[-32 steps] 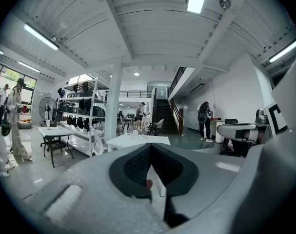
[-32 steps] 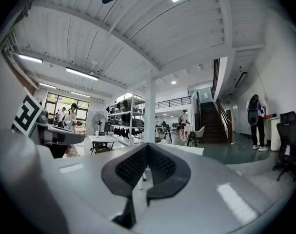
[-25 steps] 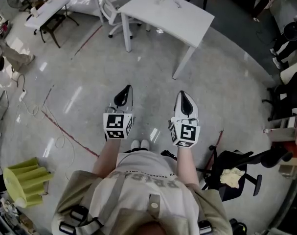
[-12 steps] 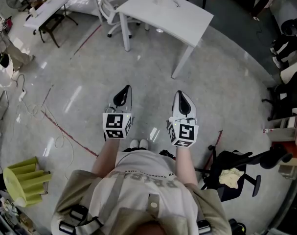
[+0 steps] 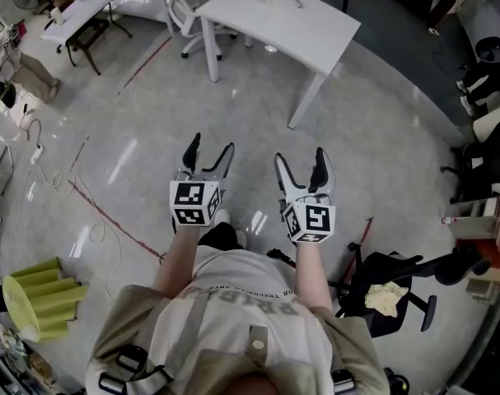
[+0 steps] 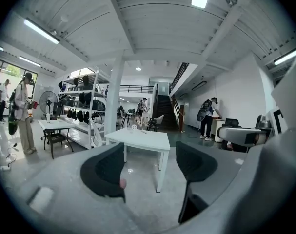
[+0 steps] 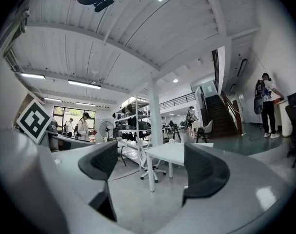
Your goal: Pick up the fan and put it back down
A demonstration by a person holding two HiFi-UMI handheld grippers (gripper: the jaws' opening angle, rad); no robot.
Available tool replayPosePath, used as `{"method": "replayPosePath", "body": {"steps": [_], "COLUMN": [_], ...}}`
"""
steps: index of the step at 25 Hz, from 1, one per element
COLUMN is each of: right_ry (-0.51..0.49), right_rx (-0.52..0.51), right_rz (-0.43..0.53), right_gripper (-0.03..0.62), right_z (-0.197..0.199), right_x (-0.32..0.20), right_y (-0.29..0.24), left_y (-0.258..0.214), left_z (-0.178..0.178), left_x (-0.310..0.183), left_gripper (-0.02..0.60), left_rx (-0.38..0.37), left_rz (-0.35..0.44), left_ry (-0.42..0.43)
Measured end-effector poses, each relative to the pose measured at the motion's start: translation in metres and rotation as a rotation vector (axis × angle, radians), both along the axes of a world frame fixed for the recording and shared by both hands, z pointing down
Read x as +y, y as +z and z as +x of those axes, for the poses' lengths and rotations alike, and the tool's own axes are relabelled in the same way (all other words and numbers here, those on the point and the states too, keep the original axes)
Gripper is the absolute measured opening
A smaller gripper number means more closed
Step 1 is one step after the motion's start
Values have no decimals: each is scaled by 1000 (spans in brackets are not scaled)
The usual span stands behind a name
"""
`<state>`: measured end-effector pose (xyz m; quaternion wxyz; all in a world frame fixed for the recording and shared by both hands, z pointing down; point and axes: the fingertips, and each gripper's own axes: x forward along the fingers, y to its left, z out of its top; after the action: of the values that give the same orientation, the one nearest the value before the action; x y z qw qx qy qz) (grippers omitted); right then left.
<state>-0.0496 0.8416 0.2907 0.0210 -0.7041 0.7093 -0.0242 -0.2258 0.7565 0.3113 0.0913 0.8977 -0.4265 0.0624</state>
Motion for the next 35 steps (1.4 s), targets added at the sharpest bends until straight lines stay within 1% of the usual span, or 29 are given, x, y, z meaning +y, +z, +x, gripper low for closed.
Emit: {"method": "replayPosePath", "body": {"steps": [6, 9, 14, 17, 23, 28, 35], "right_ry": [10, 19, 34, 44, 67, 85, 78], "right_rx": [1, 4, 6, 5, -9, -11, 1], "right_rz": [-9, -18, -32, -38, -58, -60, -63], "right_gripper": [403, 403, 403, 402, 402, 402, 402], "right_z": [4, 12, 23, 35, 59, 78, 89], "right_x": [-9, -16, -42, -62, -119, -175, -250], "right_y": [8, 12, 18, 23, 27, 23, 19], "left_y": [9, 17, 19, 26, 33, 26, 17], "left_z": [-4, 1, 6, 16, 32, 47, 69], "left_x": [-10, -21, -52, -75, -140, -202, -280], "left_gripper": [345, 341, 341, 341, 333, 333, 333], "left_rx": [-24, -31, -32, -27, -12, -18, -13], "left_rz": [-9, -23, -24, -31, -56, -50, -33], "left_ry": [-9, -4, -4, -2, 10, 8, 28]}}
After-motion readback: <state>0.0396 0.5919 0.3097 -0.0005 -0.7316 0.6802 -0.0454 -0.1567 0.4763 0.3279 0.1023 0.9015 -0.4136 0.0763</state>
